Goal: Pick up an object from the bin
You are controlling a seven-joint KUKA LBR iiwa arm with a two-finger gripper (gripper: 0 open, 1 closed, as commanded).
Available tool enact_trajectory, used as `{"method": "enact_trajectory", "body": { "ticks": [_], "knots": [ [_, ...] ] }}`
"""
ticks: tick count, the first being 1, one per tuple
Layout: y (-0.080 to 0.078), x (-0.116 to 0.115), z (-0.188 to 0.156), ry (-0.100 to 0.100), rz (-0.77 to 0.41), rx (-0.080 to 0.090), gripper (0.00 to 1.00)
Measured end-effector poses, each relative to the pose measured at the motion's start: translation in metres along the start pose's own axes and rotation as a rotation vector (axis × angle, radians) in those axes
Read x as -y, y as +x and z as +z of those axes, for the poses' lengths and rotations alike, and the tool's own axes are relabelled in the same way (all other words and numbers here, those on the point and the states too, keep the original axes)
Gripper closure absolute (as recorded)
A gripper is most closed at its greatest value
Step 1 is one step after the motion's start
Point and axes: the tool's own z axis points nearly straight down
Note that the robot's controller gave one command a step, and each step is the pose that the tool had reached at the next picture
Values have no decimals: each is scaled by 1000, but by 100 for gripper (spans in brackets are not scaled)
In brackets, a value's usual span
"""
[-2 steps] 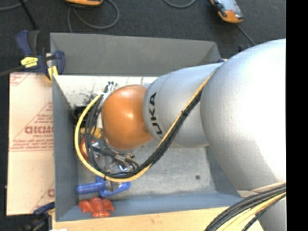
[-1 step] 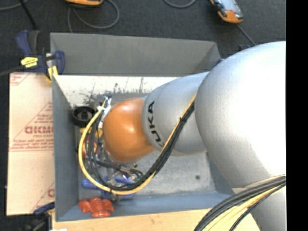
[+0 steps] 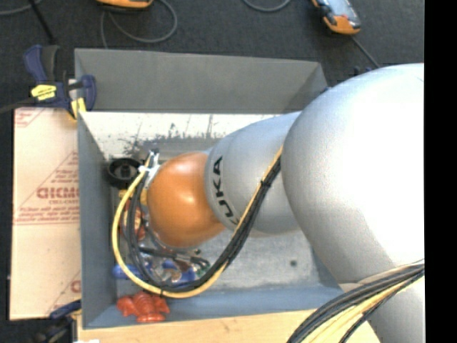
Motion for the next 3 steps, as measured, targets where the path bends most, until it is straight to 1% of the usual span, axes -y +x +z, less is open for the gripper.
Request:
{"method": "enact_trajectory", "body": {
  "ticks": [2, 3],
  "knots": [
    [1, 0, -3, -1, 1, -1, 100],
    [3, -1, -22, -2, 0, -10, 100]
  ]
}}
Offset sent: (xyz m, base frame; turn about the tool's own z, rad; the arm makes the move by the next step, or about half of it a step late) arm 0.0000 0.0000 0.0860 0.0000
